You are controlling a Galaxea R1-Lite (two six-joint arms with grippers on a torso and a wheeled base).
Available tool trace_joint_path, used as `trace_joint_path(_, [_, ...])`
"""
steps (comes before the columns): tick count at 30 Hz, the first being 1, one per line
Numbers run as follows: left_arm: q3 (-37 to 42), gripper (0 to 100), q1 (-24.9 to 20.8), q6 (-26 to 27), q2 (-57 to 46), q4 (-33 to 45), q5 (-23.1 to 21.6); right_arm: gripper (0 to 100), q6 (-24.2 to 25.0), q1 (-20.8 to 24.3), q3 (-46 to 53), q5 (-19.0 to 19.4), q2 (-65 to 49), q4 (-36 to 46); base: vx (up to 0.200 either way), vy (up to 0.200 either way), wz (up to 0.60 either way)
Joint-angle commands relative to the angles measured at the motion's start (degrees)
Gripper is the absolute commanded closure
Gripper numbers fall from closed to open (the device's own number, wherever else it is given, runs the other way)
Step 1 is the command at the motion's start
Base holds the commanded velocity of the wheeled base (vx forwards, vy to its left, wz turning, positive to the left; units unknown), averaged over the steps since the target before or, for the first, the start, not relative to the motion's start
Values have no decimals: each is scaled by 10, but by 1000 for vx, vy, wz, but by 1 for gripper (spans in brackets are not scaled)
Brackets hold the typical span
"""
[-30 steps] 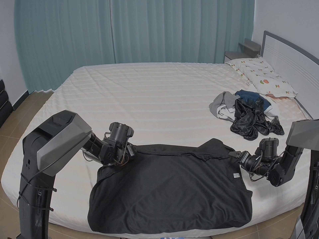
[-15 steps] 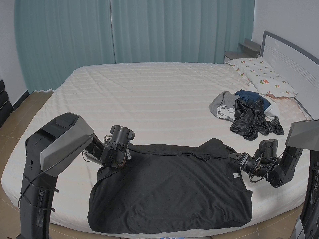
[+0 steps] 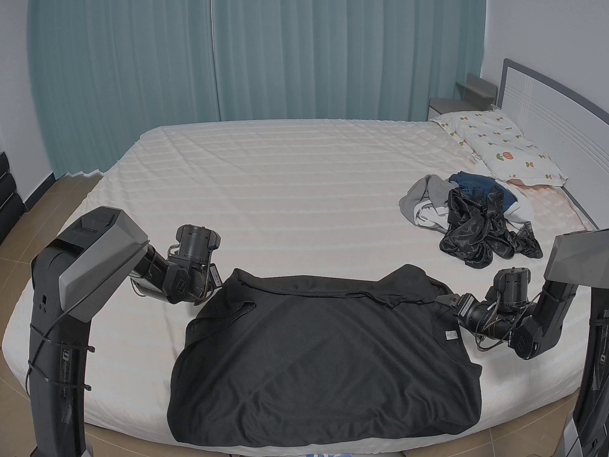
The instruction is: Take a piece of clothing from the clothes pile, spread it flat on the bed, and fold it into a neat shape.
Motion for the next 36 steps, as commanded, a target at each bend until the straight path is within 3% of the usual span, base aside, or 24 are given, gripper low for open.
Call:
trace_joint_path(1, [23,0,-4,-3,-39,-3,-26,0,0,2,0,0,2,0,0,0,0])
trace_joint_path(16, [15,0,-89,-8,-10,-3,-28,0,0,5,4,0,-2,0,0,0,0])
trace_joint_path(32, [-22,0,-103,1,43,5,3,0,1,12,10,0,-3,0,0,0,0])
trace_joint_path(33, [-21,100,-101,11,43,5,4,0,1,12,10,0,-2,0,0,0,0])
trace_joint_path(36, [-19,100,-94,26,43,5,19,0,0,12,10,0,0,0,0,0,0])
